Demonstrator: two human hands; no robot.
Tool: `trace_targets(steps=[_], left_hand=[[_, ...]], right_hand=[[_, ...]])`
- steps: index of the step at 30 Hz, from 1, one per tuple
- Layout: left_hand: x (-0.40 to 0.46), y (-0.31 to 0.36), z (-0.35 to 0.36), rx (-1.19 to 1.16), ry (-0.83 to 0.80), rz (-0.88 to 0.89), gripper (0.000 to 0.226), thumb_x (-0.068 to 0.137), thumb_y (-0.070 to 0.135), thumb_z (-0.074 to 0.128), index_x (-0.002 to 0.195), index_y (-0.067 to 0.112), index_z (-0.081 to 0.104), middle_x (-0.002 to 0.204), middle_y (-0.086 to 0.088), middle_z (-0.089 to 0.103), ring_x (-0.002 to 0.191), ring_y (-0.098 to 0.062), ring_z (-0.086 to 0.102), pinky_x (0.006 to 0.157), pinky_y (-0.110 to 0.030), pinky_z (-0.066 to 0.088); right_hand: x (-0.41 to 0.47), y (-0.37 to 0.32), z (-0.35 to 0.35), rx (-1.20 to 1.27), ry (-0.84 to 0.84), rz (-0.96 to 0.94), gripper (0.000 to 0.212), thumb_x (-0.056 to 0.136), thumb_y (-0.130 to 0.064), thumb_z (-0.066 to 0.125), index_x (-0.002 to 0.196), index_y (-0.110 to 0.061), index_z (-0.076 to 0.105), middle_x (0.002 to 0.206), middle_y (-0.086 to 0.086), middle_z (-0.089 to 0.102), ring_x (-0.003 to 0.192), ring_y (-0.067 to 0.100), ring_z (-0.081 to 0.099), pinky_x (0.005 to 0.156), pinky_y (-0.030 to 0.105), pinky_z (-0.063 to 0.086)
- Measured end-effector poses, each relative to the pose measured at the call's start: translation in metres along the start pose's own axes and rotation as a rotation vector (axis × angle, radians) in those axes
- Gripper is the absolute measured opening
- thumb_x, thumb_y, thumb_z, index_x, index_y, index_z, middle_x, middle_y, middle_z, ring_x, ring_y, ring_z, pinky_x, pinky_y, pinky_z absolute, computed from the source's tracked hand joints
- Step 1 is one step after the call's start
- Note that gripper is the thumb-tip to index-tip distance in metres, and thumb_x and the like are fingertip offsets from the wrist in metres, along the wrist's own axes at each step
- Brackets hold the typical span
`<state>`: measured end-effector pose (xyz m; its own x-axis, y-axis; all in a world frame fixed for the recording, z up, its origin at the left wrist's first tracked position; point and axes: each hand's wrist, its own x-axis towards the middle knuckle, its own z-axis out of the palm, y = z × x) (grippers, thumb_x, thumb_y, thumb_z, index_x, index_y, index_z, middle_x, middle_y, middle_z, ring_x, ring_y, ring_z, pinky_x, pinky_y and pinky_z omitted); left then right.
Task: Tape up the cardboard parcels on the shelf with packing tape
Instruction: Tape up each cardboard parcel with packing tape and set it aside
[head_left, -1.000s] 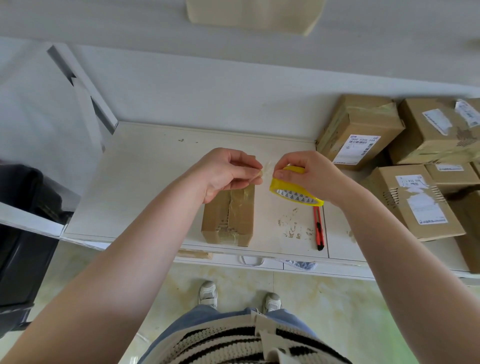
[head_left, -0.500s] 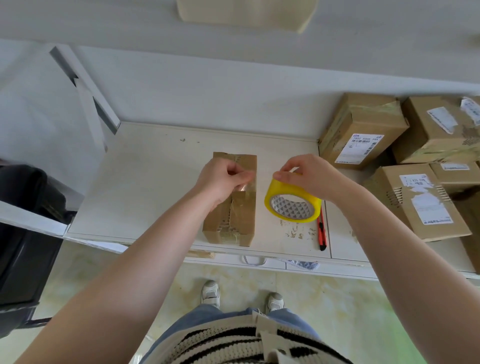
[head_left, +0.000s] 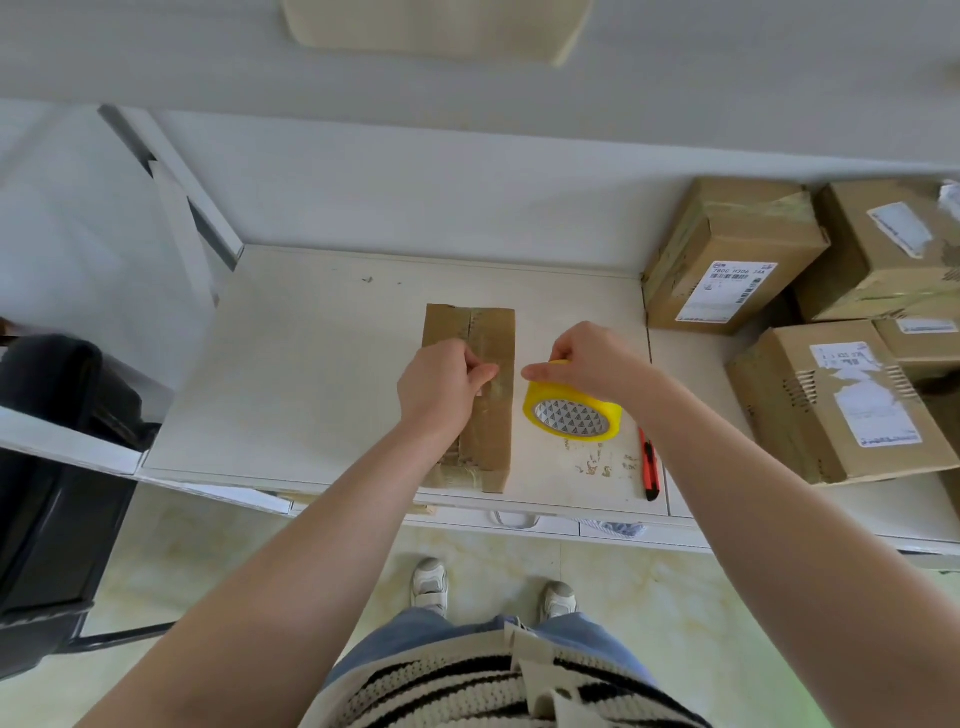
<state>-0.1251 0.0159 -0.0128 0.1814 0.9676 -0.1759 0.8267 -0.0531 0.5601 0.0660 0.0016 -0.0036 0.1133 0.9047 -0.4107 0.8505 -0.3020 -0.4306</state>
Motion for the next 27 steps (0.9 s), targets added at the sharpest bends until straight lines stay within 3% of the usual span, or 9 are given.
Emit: trace_targets(steps=[4, 7, 10, 13, 17, 20, 22, 24, 27], left_hand=[[0.003, 0.0, 0.002, 0.053, -0.005, 0.008, 0.025, 0.092, 0.045, 0.065, 0.084, 0.022, 0.058, 0.081, 0.008, 0.066, 0.08, -0.014, 0.061, 0.064, -0.03, 0.042], [0.004, -0.003, 0.003, 0.092, 0.052, 0.047, 0.032, 0.089, 0.047, 0.067, 0.086, 0.019, 0.052, 0.078, 0.009, 0.055, 0.072, -0.012, 0.052, 0.057, -0.028, 0.033], [0.001, -0.015, 0.008, 0.11, 0.133, 0.225, 0.031, 0.091, 0.041, 0.066, 0.081, 0.018, 0.046, 0.073, 0.01, 0.046, 0.063, -0.012, 0.044, 0.051, -0.024, 0.025], [-0.004, -0.024, 0.012, 0.126, 0.192, 0.352, 0.026, 0.093, 0.032, 0.065, 0.081, 0.016, 0.048, 0.075, 0.008, 0.049, 0.057, -0.014, 0.045, 0.048, -0.021, 0.024], [-0.003, -0.027, 0.014, 0.24, 0.214, 0.428, 0.015, 0.095, 0.025, 0.063, 0.089, 0.014, 0.056, 0.085, 0.002, 0.054, 0.065, -0.016, 0.052, 0.05, -0.024, 0.031], [-0.003, -0.022, 0.019, 0.32, 0.204, 0.348, 0.02, 0.102, 0.034, 0.048, 0.102, 0.016, 0.057, 0.097, 0.0, 0.053, 0.078, -0.015, 0.046, 0.062, -0.026, 0.034], [-0.002, -0.016, 0.023, 0.388, 0.23, 0.263, 0.036, 0.099, 0.052, 0.041, 0.096, 0.02, 0.056, 0.099, -0.002, 0.049, 0.086, -0.018, 0.042, 0.073, -0.029, 0.034], [0.0, -0.011, 0.026, 0.361, 0.245, 0.165, 0.045, 0.09, 0.066, 0.043, 0.086, 0.023, 0.053, 0.106, -0.004, 0.045, 0.1, -0.025, 0.04, 0.088, -0.037, 0.032], [0.001, -0.013, 0.032, 0.246, 0.226, 0.097, 0.041, 0.086, 0.065, 0.054, 0.086, 0.024, 0.048, 0.134, -0.009, 0.039, 0.132, -0.03, 0.029, 0.107, -0.047, 0.023]], right_hand=[[0.002, 0.003, 0.006, 0.024, -0.007, 0.011, 0.049, 0.077, -0.064, 0.069, 0.066, -0.017, 0.06, 0.063, -0.001, 0.055, 0.061, 0.015, 0.053, 0.053, 0.027, 0.036], [0.004, 0.006, 0.009, 0.033, -0.012, 0.026, 0.049, 0.075, -0.065, 0.071, 0.071, -0.016, 0.062, 0.065, -0.002, 0.057, 0.065, 0.017, 0.055, 0.054, 0.026, 0.037], [0.008, 0.007, 0.015, 0.043, -0.018, 0.031, 0.05, 0.073, -0.067, 0.071, 0.072, -0.018, 0.063, 0.068, -0.002, 0.058, 0.065, 0.016, 0.055, 0.055, 0.026, 0.038], [0.01, 0.009, 0.021, 0.075, -0.02, 0.038, 0.052, 0.073, -0.068, 0.069, 0.078, -0.017, 0.065, 0.073, -0.001, 0.061, 0.069, 0.017, 0.058, 0.061, 0.029, 0.044], [0.01, 0.008, 0.02, 0.082, -0.033, 0.035, 0.051, 0.075, -0.066, 0.069, 0.078, -0.015, 0.066, 0.071, -0.001, 0.06, 0.066, 0.015, 0.055, 0.057, 0.027, 0.042], [0.011, 0.007, 0.019, 0.064, -0.038, 0.031, 0.051, 0.075, -0.066, 0.068, 0.08, -0.016, 0.065, 0.07, -0.002, 0.059, 0.065, 0.013, 0.055, 0.055, 0.027, 0.04], [0.011, 0.007, 0.019, 0.059, -0.033, 0.028, 0.05, 0.076, -0.067, 0.068, 0.078, -0.017, 0.064, 0.069, -0.003, 0.059, 0.064, 0.012, 0.055, 0.055, 0.026, 0.039], [0.01, 0.008, 0.021, 0.063, -0.026, 0.027, 0.05, 0.076, -0.067, 0.067, 0.077, -0.017, 0.064, 0.068, -0.003, 0.059, 0.063, 0.011, 0.054, 0.054, 0.026, 0.039], [0.006, 0.012, 0.025, 0.114, -0.021, 0.03, 0.049, 0.079, -0.066, 0.065, 0.078, -0.016, 0.067, 0.069, -0.003, 0.059, 0.063, 0.012, 0.054, 0.057, 0.027, 0.041]])
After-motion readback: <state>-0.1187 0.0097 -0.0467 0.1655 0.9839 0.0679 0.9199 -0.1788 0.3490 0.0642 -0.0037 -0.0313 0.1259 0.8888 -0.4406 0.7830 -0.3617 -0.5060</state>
